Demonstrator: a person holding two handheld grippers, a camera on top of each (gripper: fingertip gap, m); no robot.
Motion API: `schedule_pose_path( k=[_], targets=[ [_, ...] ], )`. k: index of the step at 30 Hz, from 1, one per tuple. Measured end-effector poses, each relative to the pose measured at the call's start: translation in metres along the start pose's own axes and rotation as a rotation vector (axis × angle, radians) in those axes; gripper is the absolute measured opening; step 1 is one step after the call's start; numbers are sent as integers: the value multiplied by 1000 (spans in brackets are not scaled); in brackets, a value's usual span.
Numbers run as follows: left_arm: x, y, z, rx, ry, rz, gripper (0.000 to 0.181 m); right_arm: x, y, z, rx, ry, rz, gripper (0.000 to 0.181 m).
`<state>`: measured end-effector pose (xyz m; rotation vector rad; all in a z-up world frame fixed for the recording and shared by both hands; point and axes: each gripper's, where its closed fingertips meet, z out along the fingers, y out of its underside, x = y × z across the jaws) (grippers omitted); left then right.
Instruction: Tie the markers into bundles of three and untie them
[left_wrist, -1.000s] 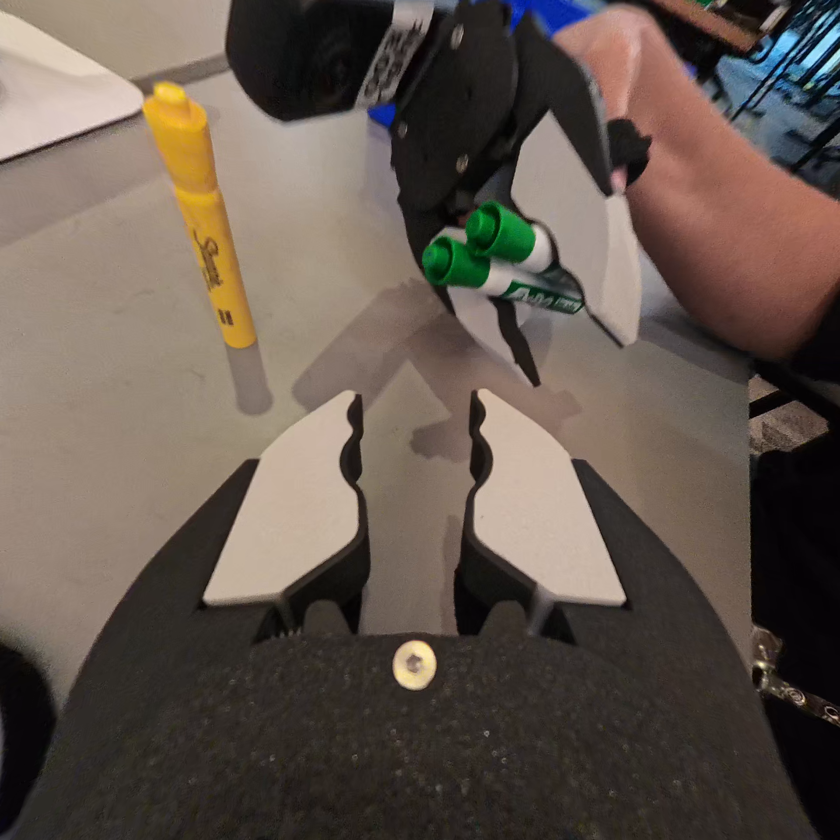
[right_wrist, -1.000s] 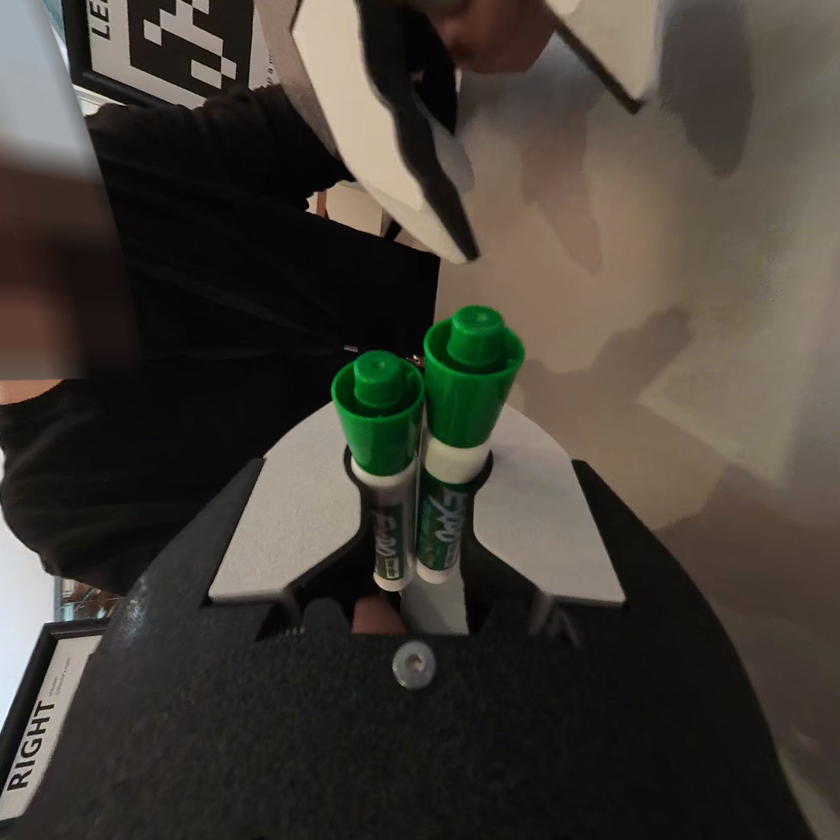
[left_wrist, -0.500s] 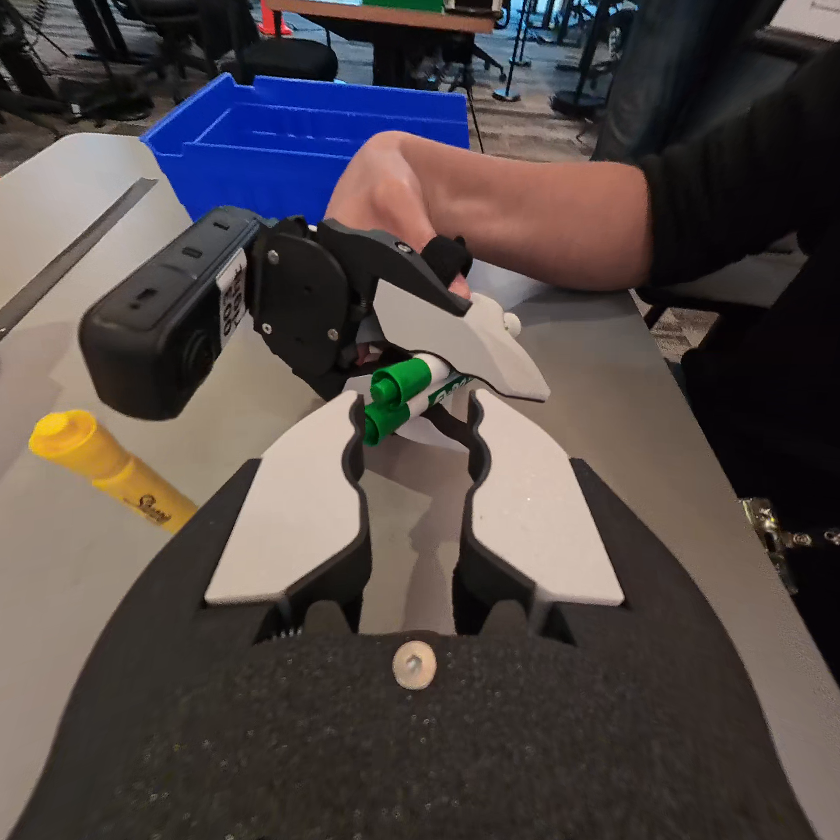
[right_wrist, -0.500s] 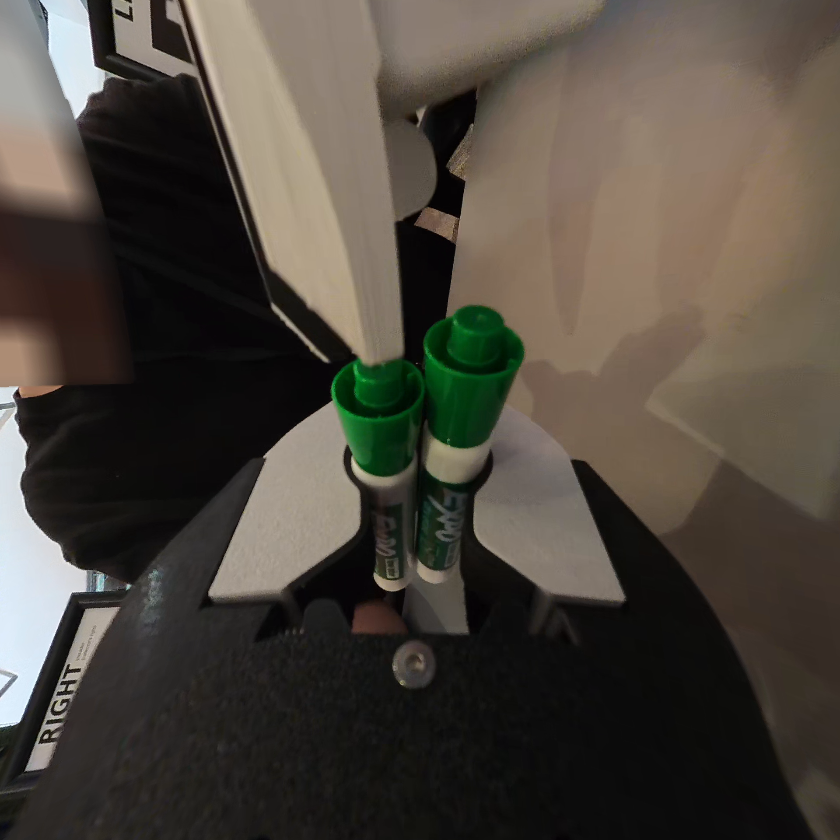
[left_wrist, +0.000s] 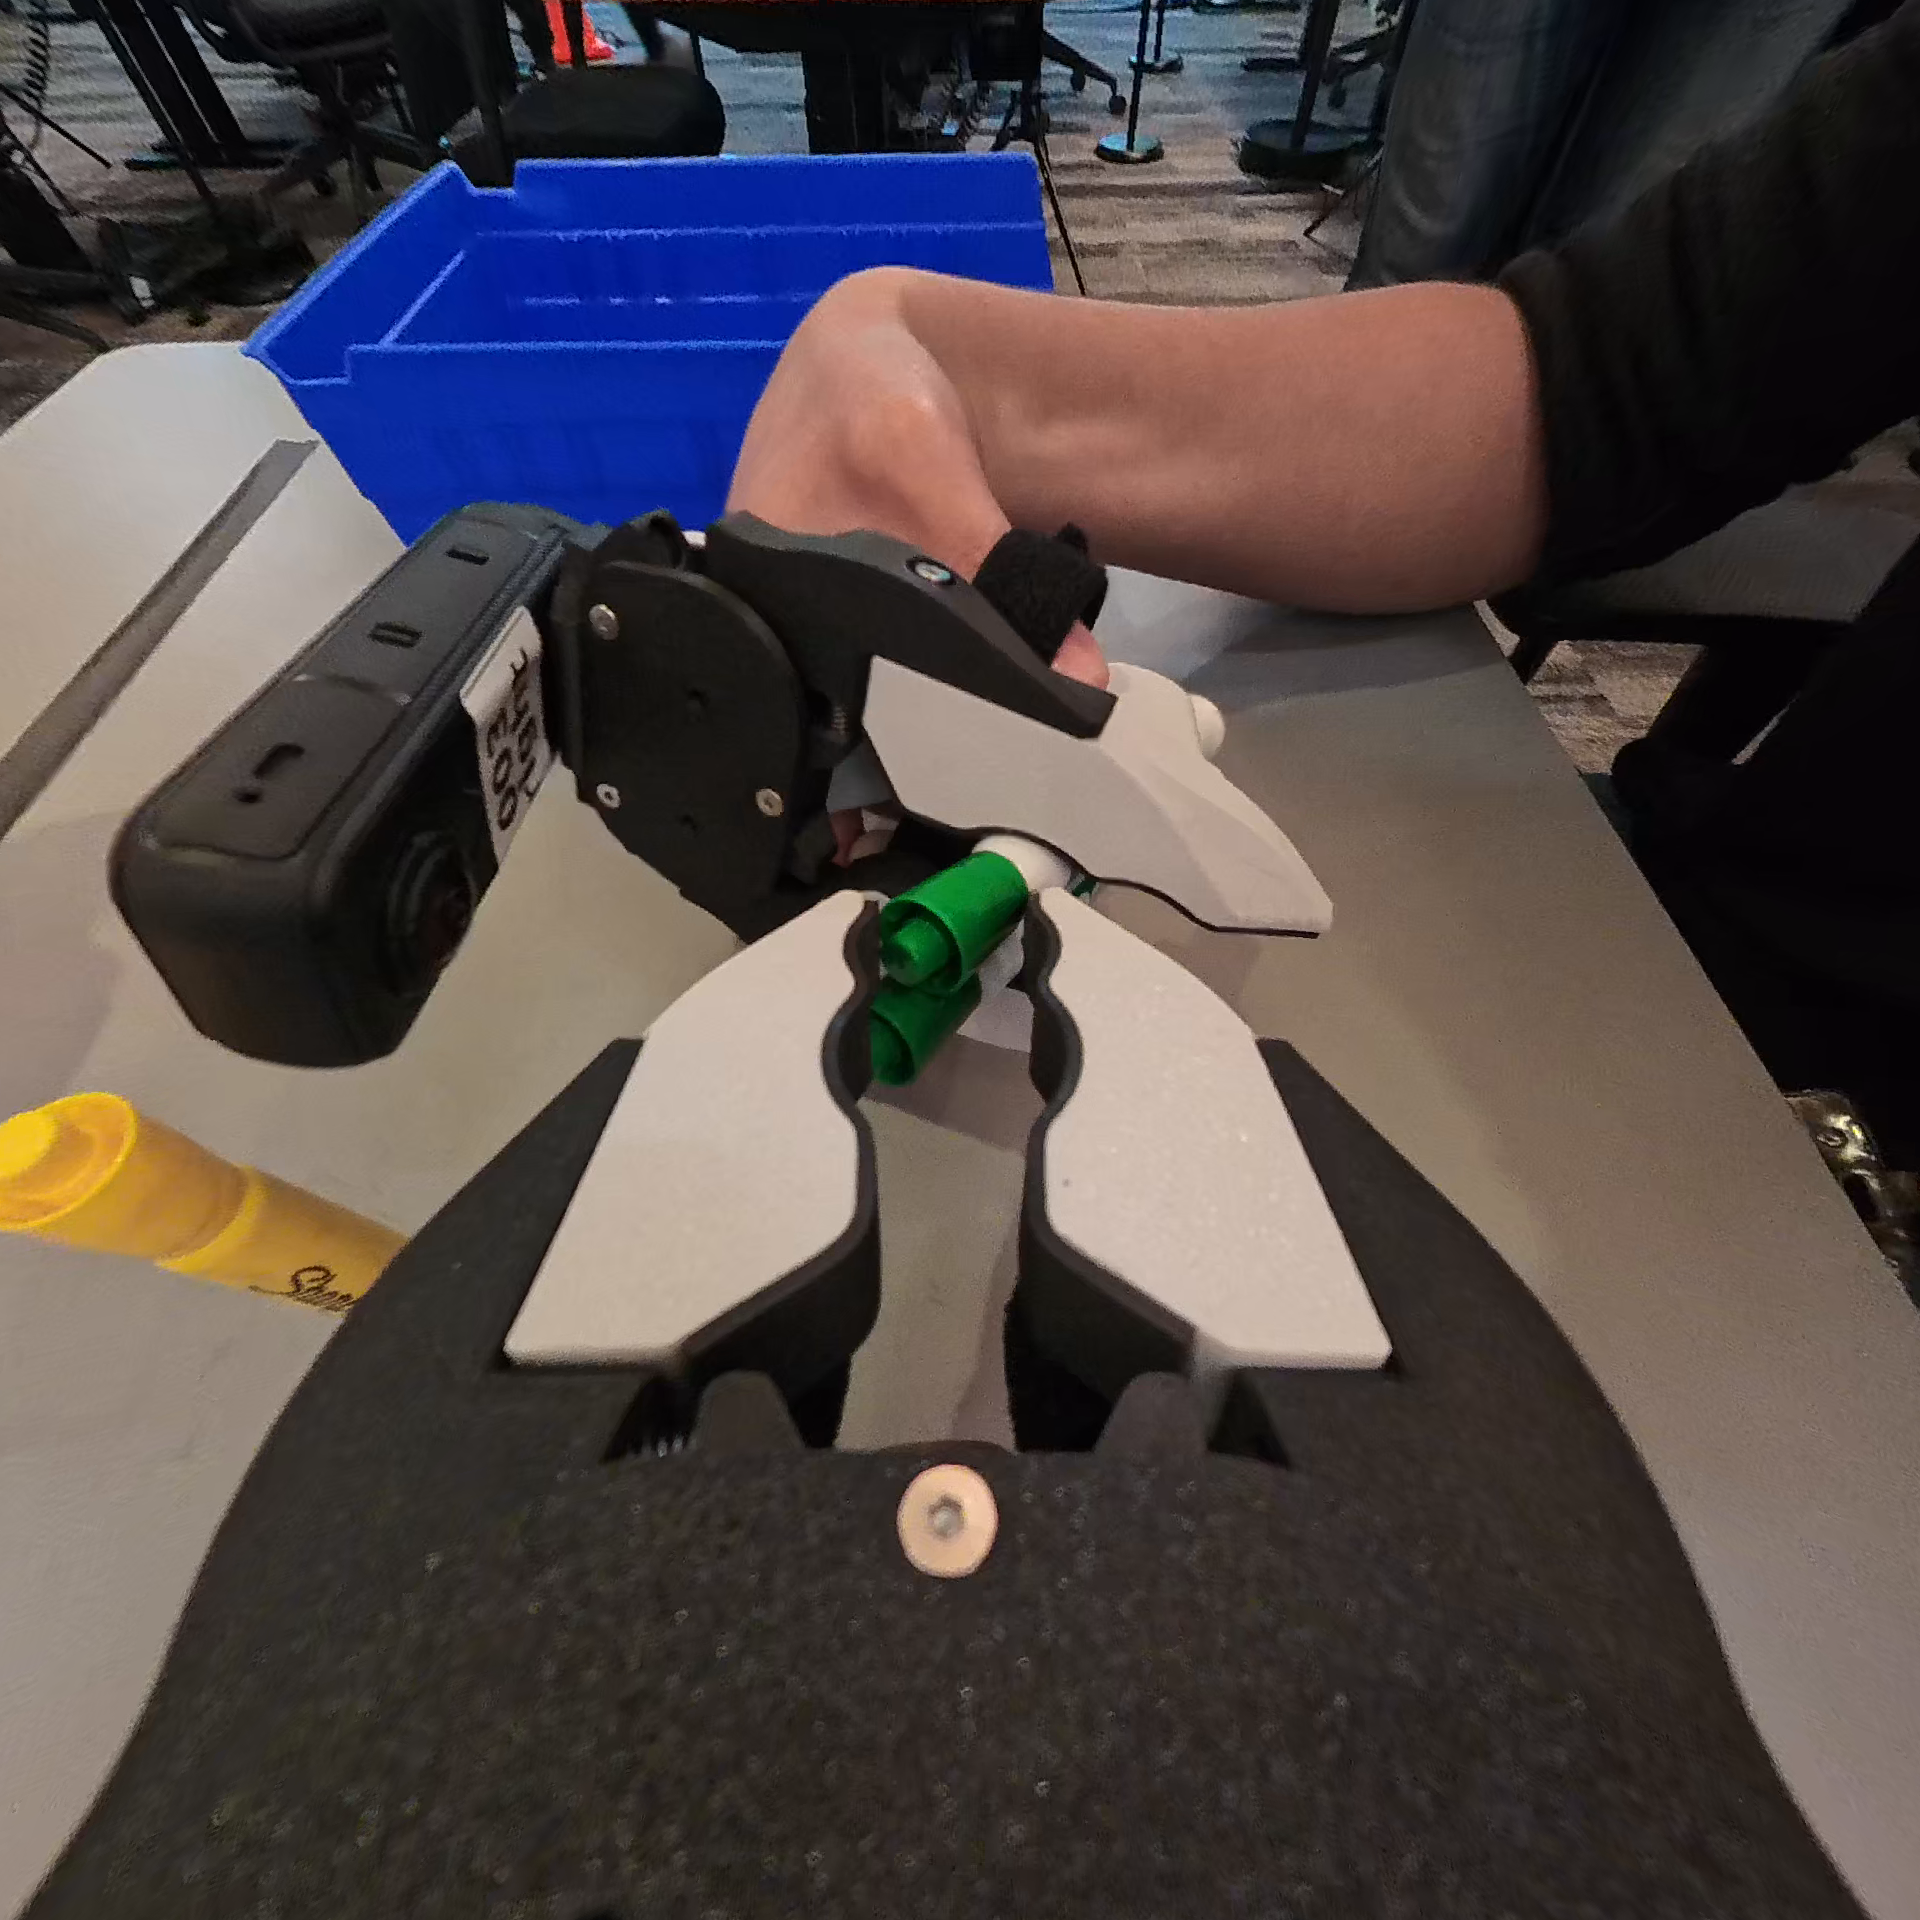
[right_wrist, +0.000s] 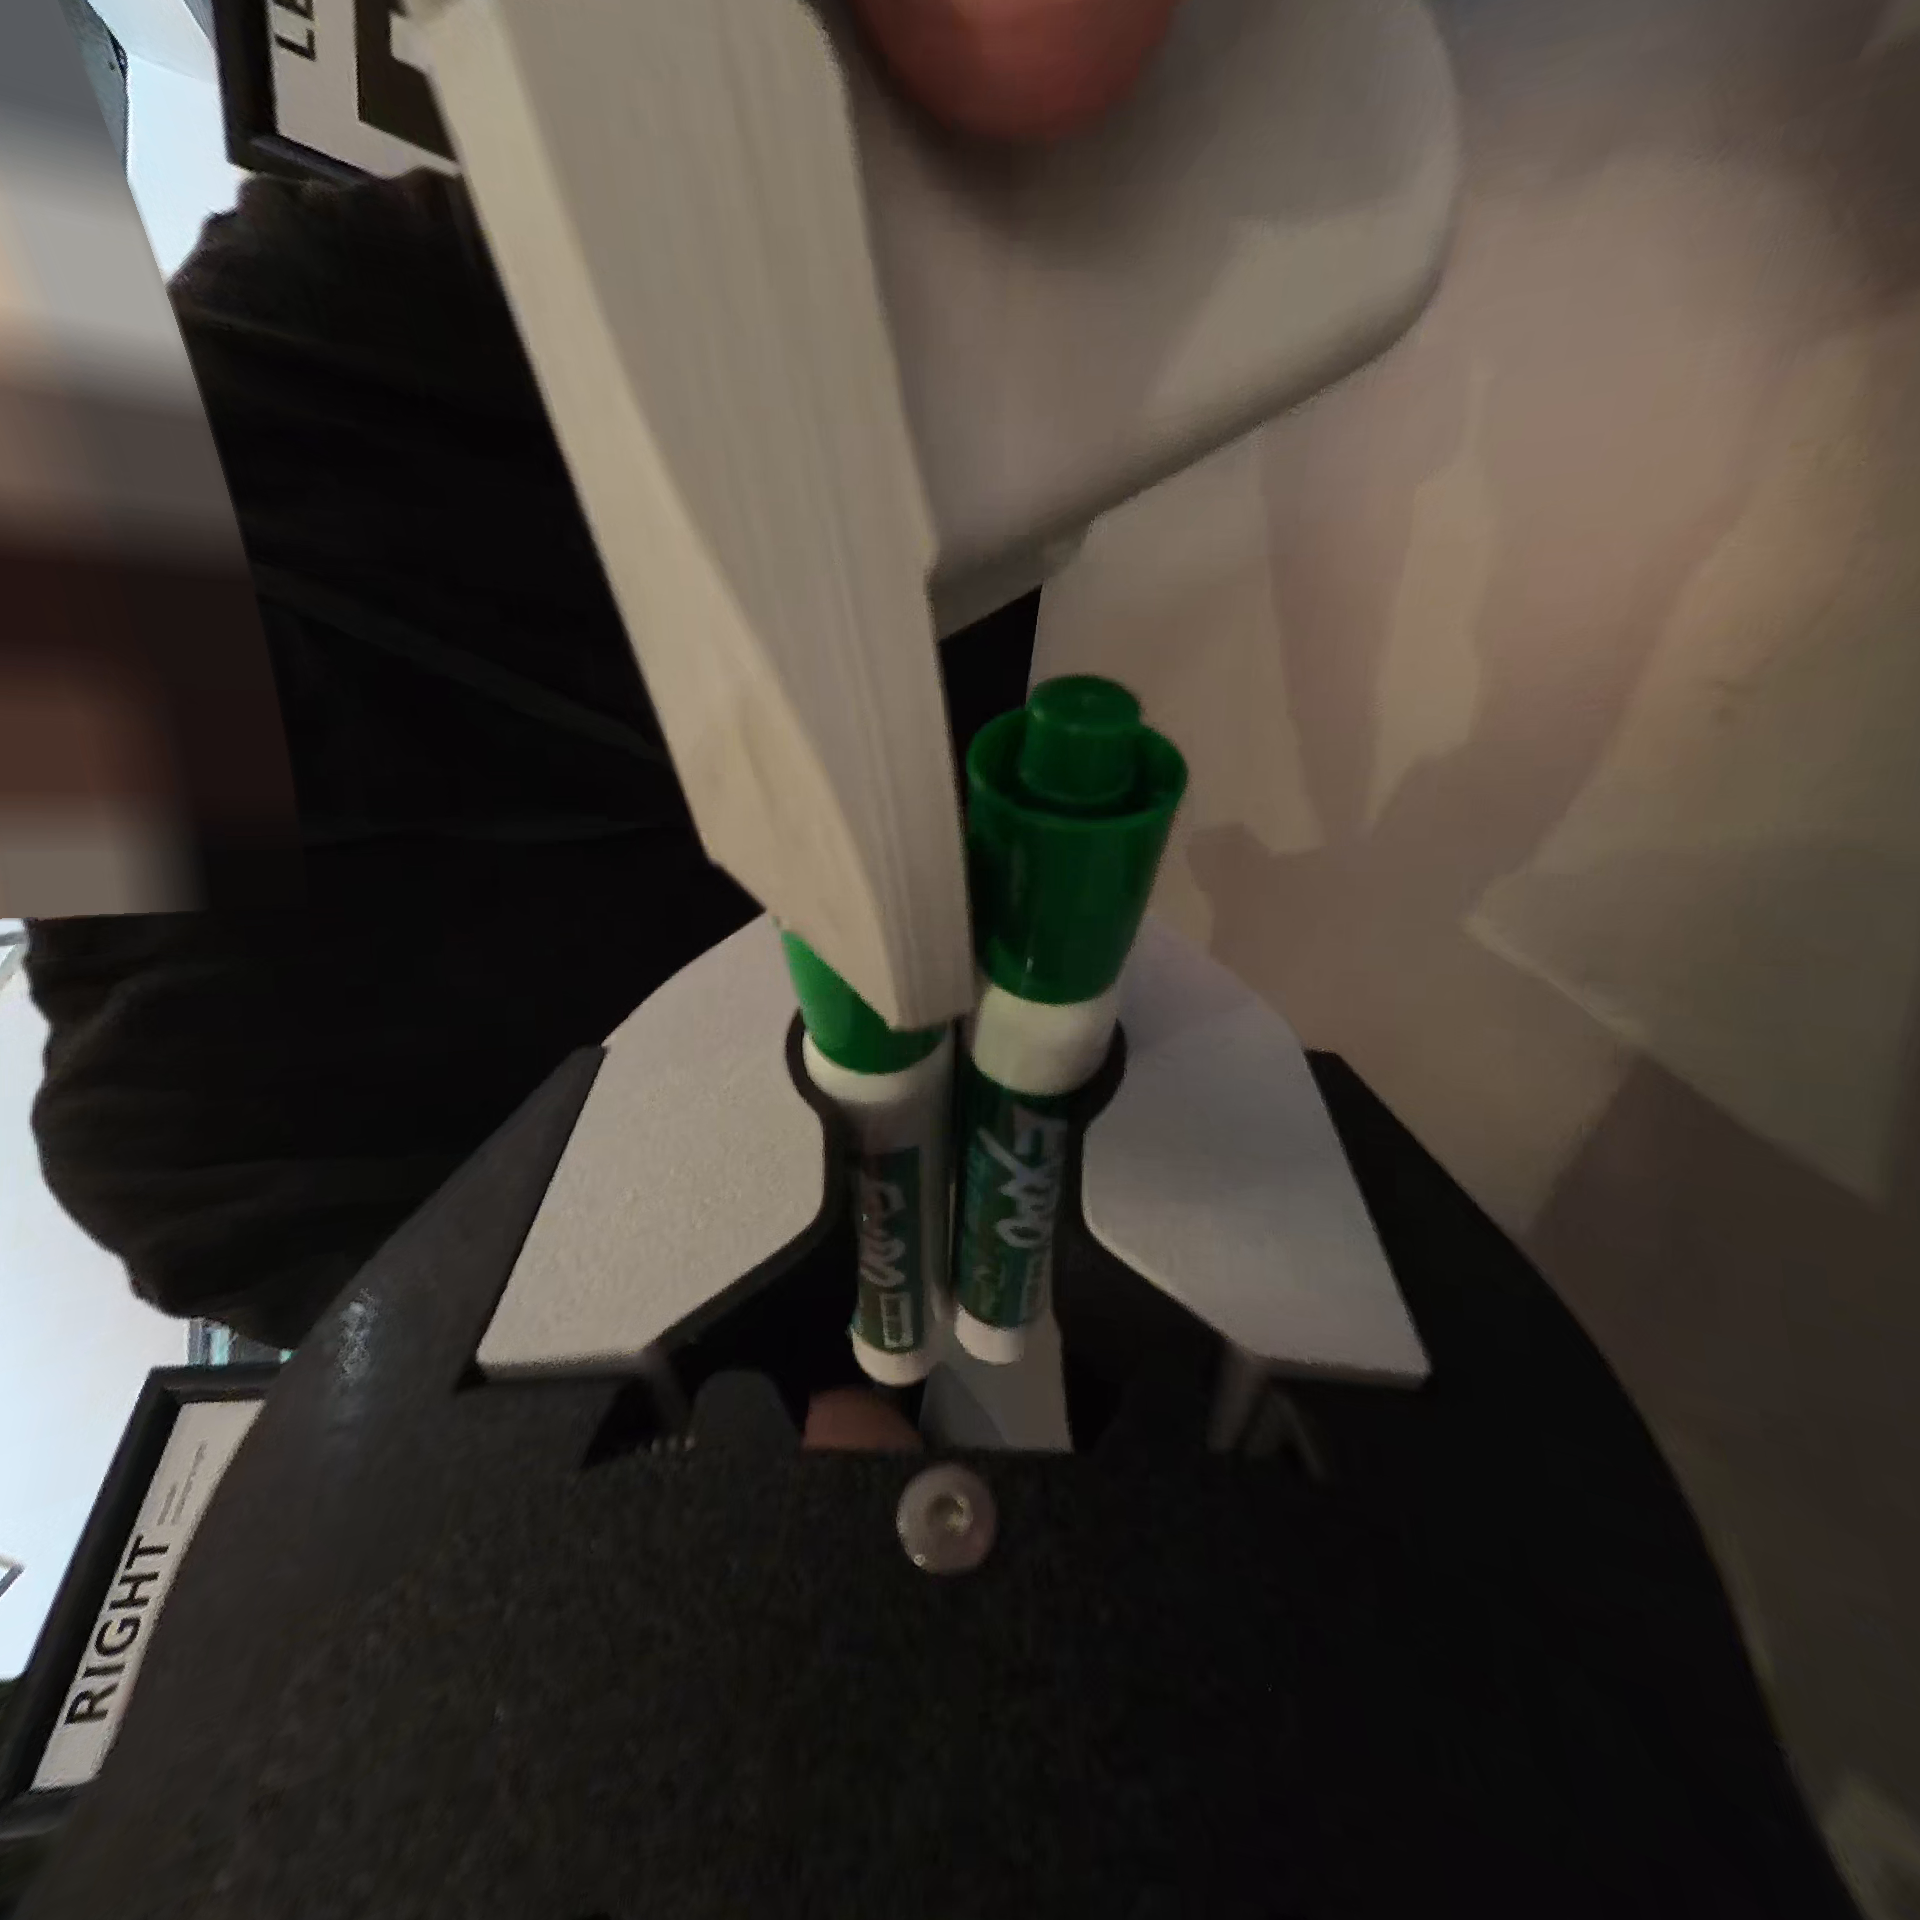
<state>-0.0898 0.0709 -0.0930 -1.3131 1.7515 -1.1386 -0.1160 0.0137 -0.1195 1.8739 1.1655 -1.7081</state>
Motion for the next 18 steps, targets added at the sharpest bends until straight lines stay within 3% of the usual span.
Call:
schedule_pose_path(
  k=[8,11,15,18],
  targets=[
    [-3,1,-9,23,-55,7,20,4,-10,-10,102,81,13,42],
    [-7,3,-12,12,-86,-1,22,11,-14,-13,133,187,2,42],
    [-13,-1,-27,45,-150,-83,47,22,-12,-22,184,394,-20,42],
    [-19,2,-44,73,-275,-174,48,25,-15,-31,266,539,-25,42]
  ],
)
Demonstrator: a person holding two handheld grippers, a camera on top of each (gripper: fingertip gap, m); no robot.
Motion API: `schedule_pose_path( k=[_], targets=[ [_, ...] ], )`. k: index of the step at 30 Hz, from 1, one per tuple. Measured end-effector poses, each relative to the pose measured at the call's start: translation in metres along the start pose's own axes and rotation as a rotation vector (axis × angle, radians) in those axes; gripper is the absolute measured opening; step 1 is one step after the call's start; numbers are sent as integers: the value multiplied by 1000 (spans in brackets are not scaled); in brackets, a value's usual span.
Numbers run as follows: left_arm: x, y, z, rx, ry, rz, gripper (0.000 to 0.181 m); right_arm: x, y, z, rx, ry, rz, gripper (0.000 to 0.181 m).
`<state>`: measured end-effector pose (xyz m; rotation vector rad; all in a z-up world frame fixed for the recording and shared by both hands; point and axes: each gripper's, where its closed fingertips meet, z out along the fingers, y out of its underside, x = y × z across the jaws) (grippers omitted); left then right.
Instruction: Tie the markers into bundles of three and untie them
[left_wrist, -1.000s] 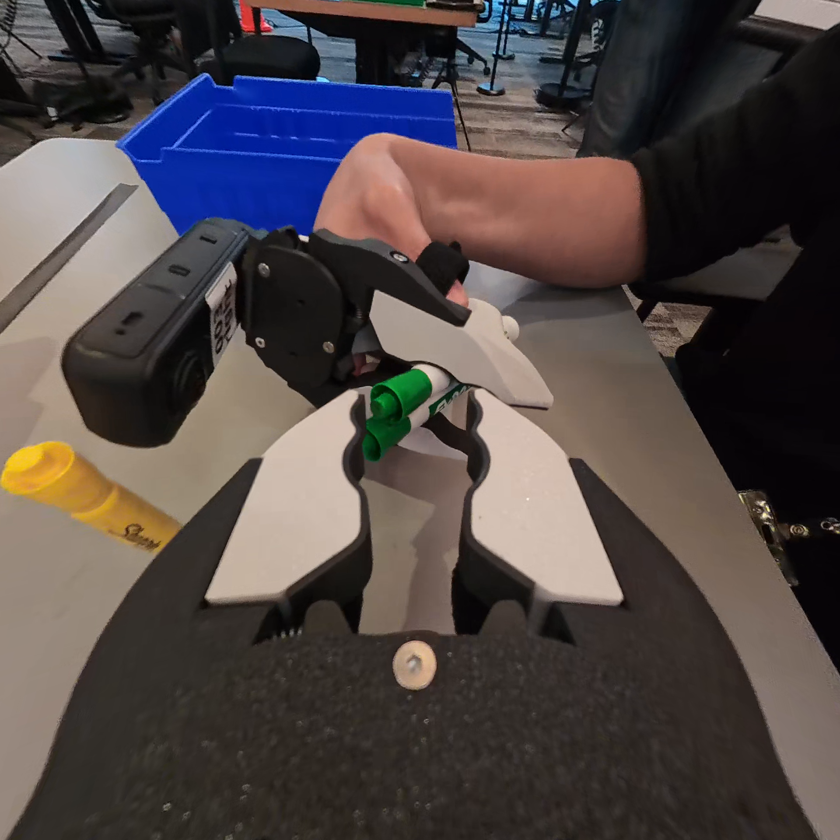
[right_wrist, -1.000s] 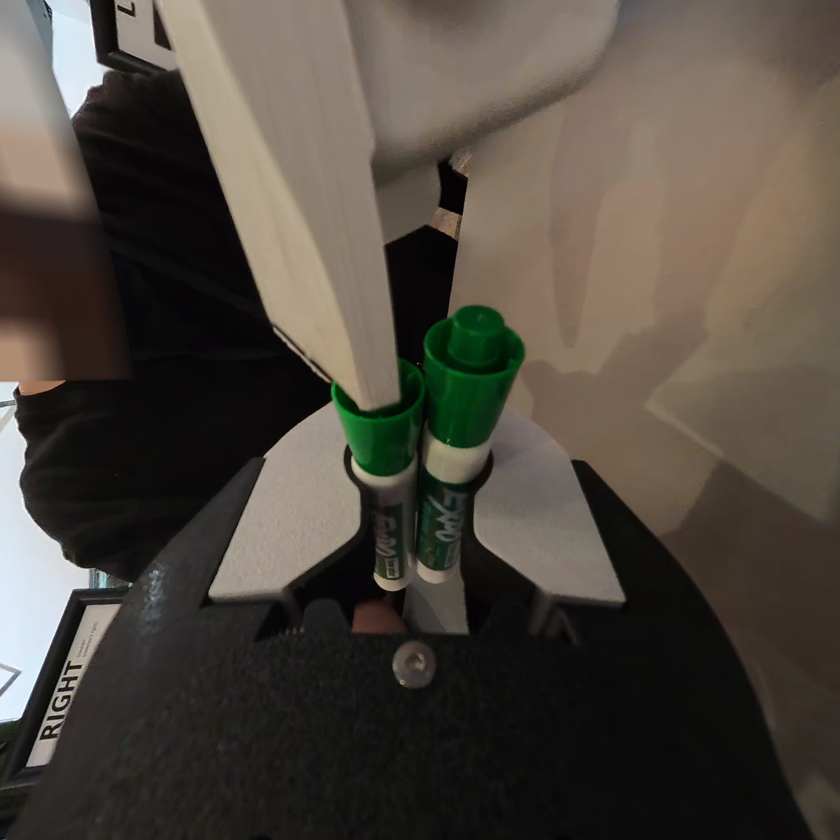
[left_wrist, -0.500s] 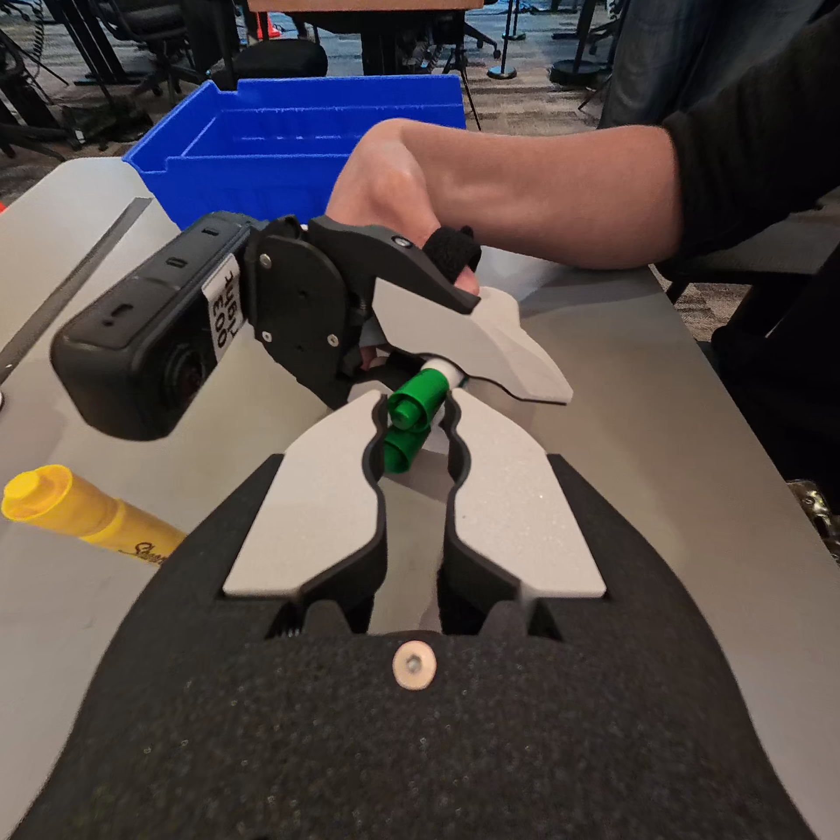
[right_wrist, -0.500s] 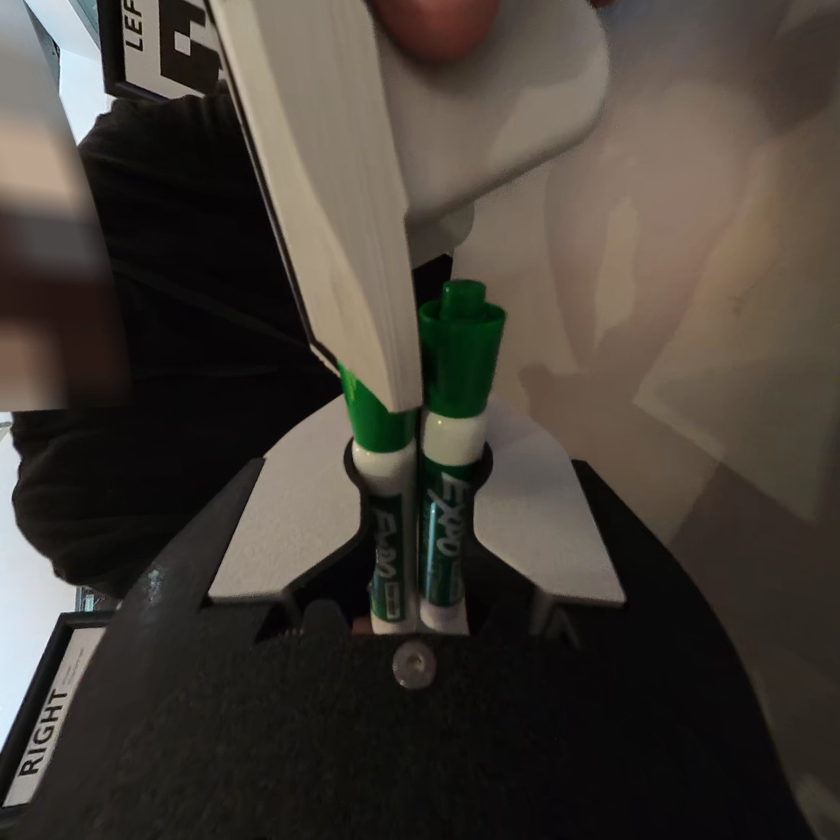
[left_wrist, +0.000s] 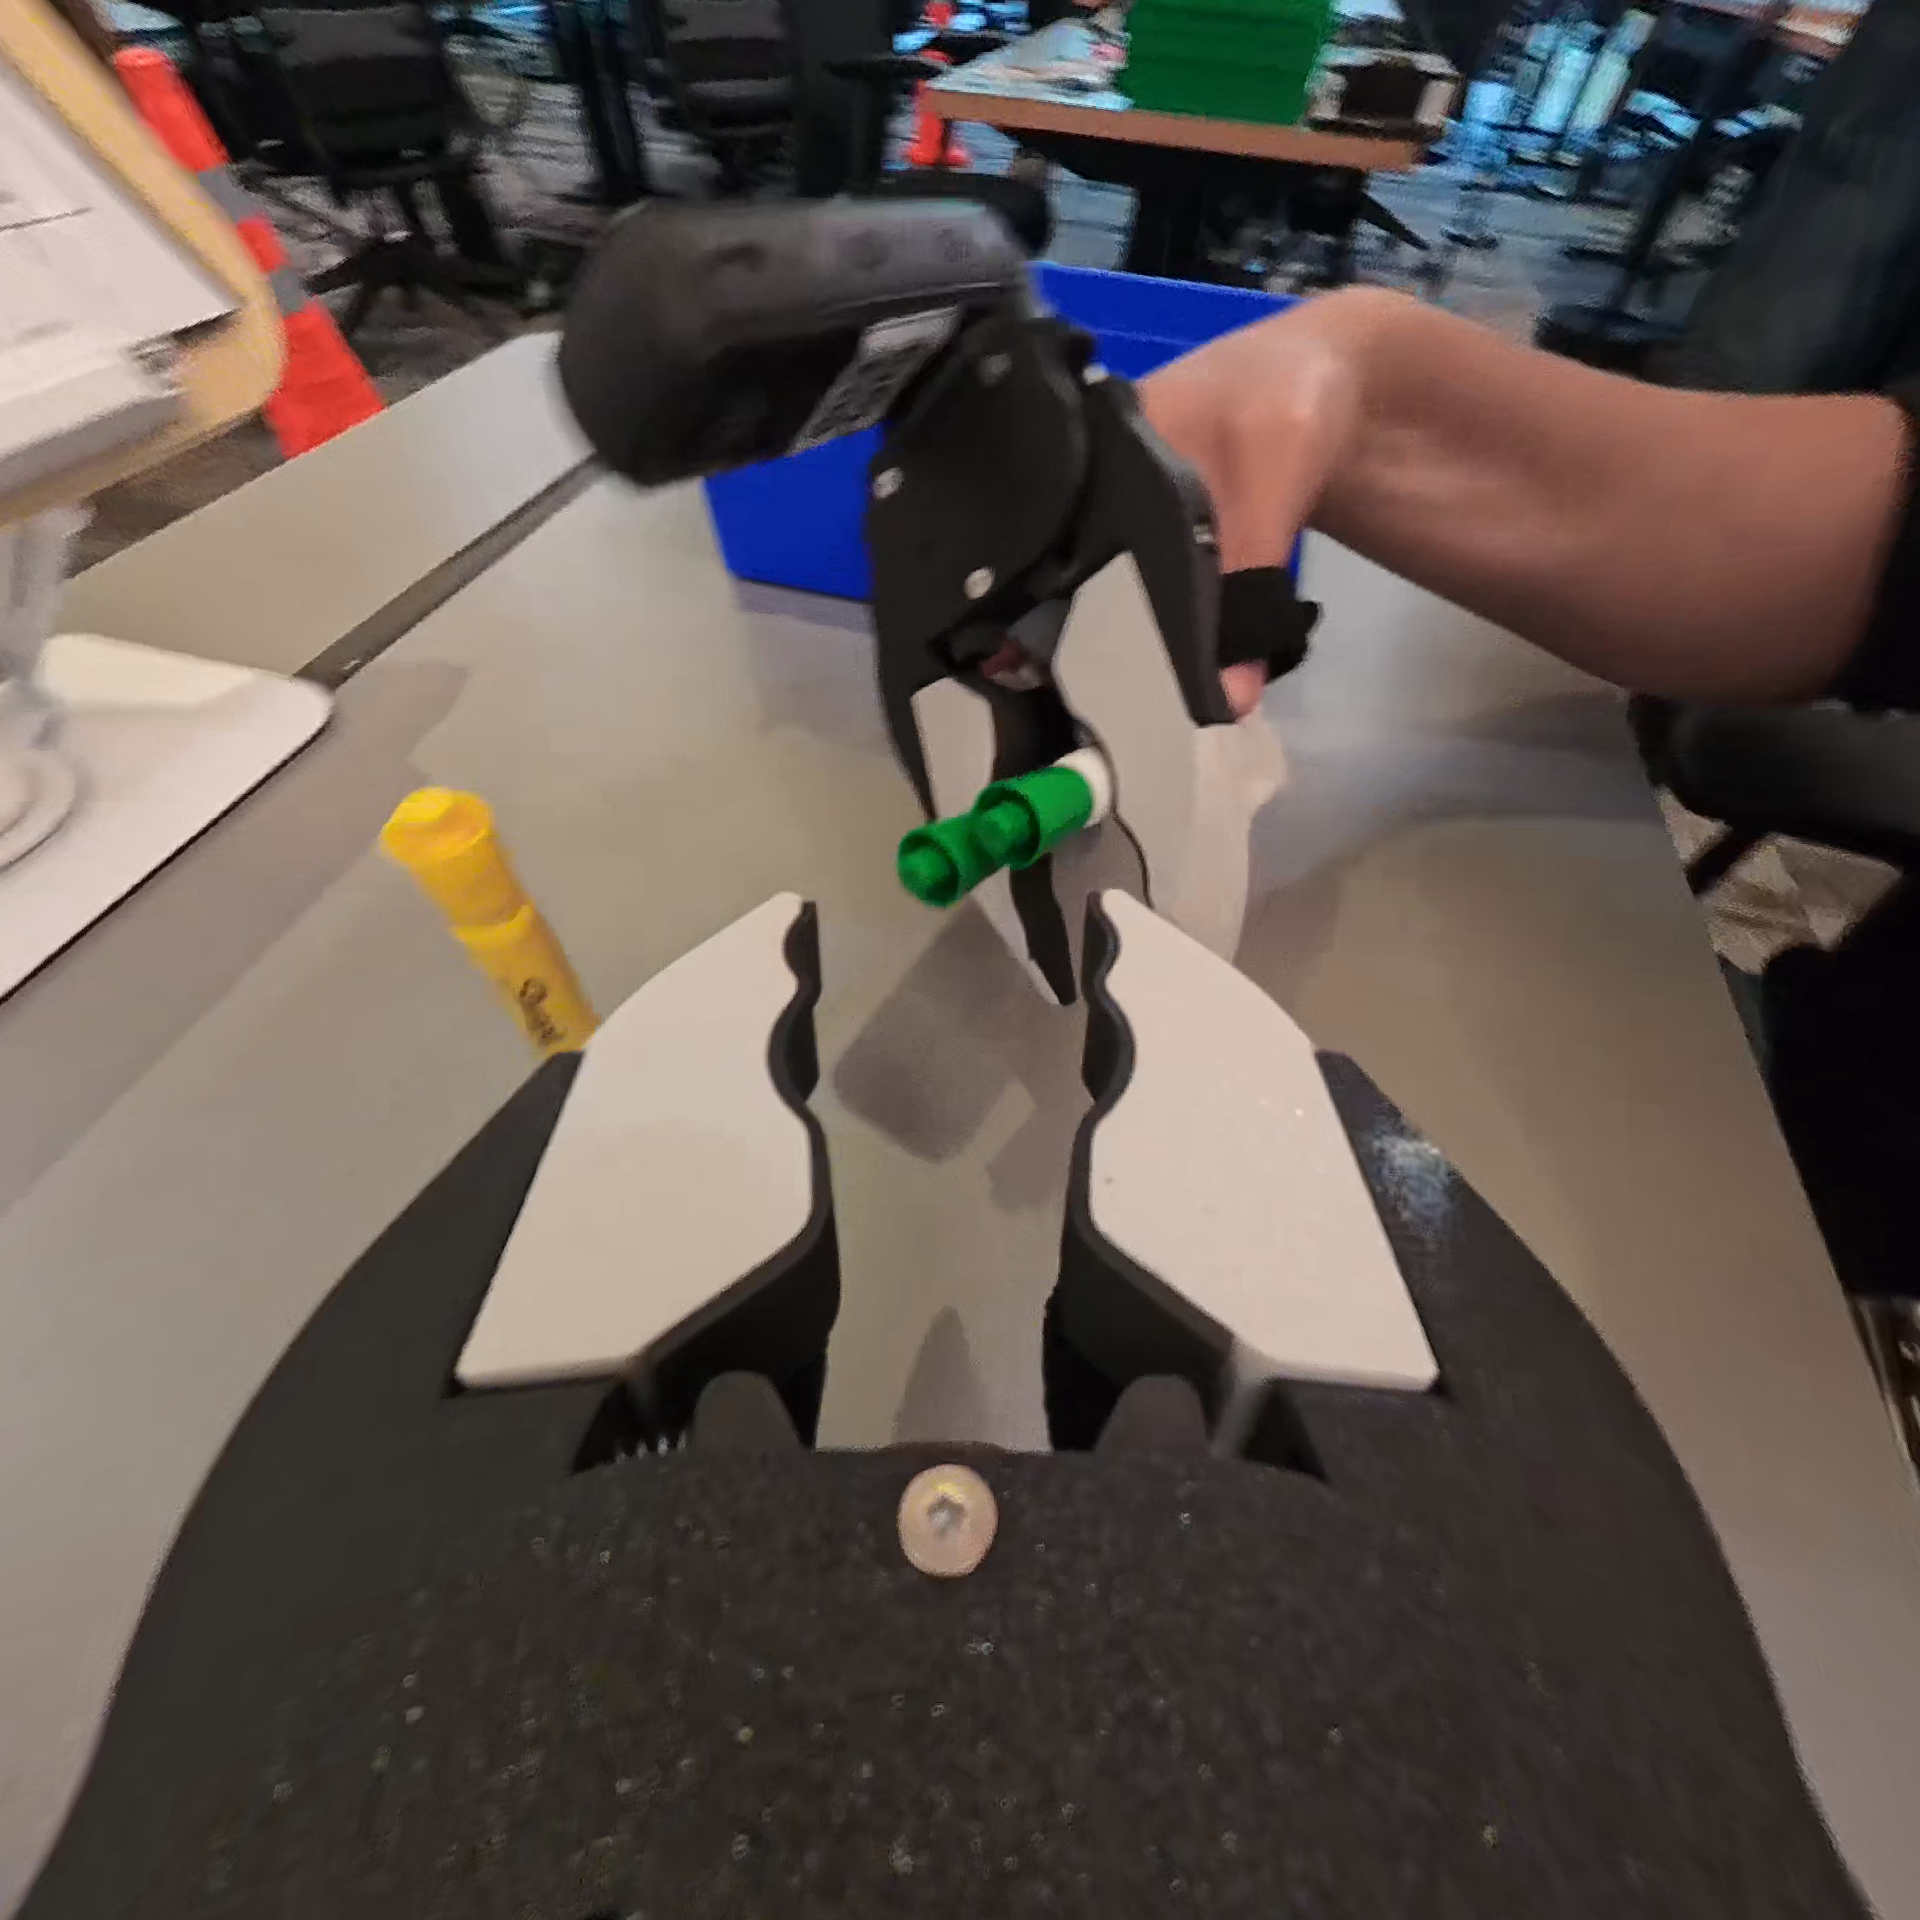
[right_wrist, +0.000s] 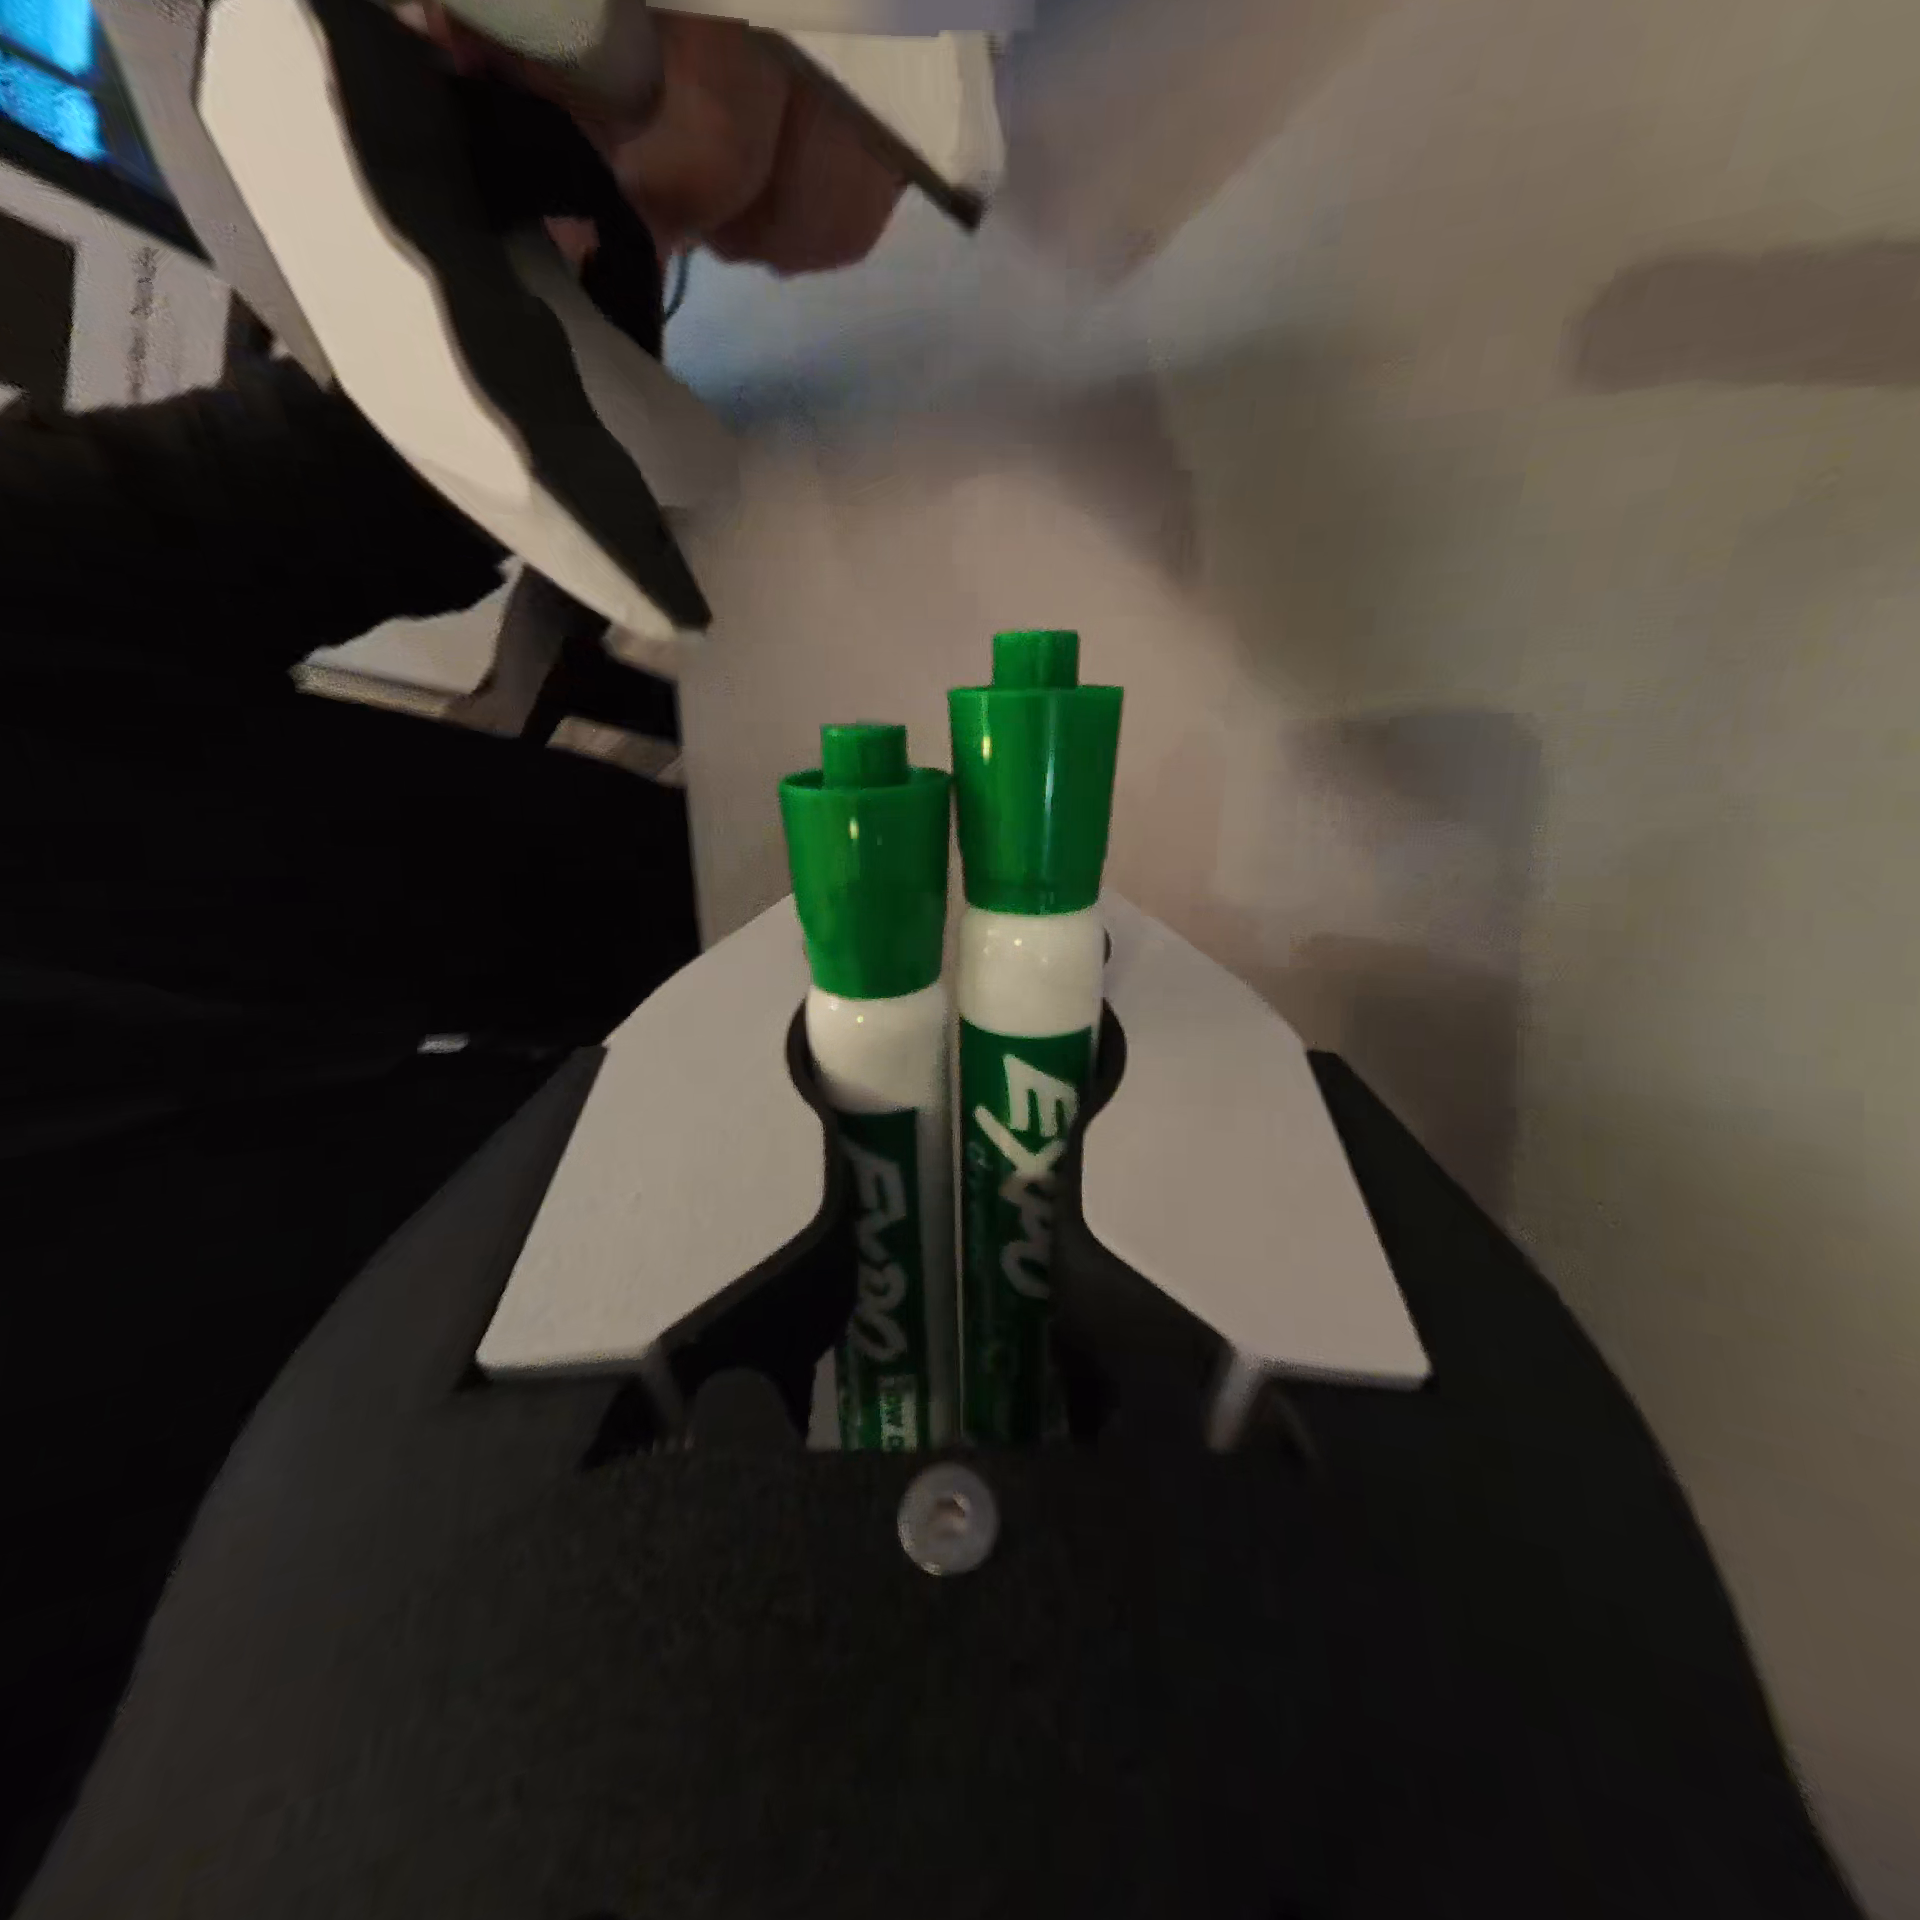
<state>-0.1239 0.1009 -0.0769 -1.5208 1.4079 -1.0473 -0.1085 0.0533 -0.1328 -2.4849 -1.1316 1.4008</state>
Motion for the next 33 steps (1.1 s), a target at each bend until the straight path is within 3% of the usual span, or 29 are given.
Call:
schedule_pose_path(
  k=[4,12,17,23,26,33],
  targets=[
    [-3,14,-14,0,-143,-149,47,12,0,-8,73,258,-37,42],
    [27,36,-25,53,-152,-348,45,37,-4,-31,267,602,-84,42],
    [32,43,-26,110,-165,-417,45,58,14,-35,203,765,-73,42],
    [34,41,-19,137,-187,-346,52,55,15,-50,167,845,-151,42],
    [32,40,-20,142,-235,-285,56,52,5,-60,241,873,-221,41],
    [24,38,-24,138,-337,-193,64,53,13,-53,245,839,-227,42]
  ],
)
